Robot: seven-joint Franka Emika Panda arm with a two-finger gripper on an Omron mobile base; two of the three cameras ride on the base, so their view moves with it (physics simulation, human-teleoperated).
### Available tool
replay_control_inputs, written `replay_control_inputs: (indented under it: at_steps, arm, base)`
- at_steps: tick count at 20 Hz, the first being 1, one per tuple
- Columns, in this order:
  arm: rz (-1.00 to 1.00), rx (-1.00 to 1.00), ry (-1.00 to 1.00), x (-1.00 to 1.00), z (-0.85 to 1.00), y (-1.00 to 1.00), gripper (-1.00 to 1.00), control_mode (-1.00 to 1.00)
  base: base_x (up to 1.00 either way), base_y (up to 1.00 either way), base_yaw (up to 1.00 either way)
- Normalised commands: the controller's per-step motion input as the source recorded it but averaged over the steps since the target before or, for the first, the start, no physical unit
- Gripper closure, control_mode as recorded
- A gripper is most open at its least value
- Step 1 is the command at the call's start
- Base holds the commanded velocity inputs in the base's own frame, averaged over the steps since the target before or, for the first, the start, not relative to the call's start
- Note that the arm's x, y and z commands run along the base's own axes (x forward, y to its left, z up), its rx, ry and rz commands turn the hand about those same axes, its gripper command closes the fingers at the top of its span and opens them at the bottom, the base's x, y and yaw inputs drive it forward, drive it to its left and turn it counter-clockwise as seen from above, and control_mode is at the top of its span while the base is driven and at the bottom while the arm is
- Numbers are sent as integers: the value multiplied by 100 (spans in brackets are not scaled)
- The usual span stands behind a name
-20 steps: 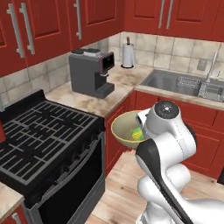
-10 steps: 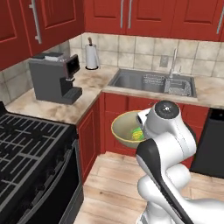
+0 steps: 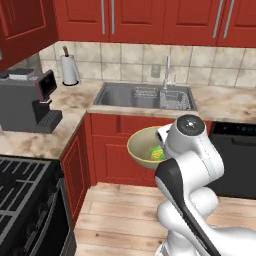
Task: Pick the corn from the cabinet and place it in the bowl. Then pick the bowl and place it in the sink. Then turn on the sink facuet.
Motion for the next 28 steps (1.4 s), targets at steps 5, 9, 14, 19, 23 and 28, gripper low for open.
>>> replay_control_inputs:
  at_steps: [5, 9, 14, 19, 23, 28]
  arm:
    - [0, 0, 0, 0, 0, 0, 100, 100]
    - [0, 0, 0, 0, 0, 0, 100, 100]
    - [0, 0, 0, 0, 0, 0, 100, 100]
    - [0, 0, 0, 0, 0, 0, 100, 100]
    - [0, 0, 0, 0, 0, 0, 100, 100]
    - [0, 0, 0, 0, 0, 0, 100, 100]
  base:
    - [49, -15, -31]
    - [49, -16, -32]
    - [42, -16, -32]
    - [34, -6, -32]
    - [33, 0, -28]
    - [35, 8, -19]
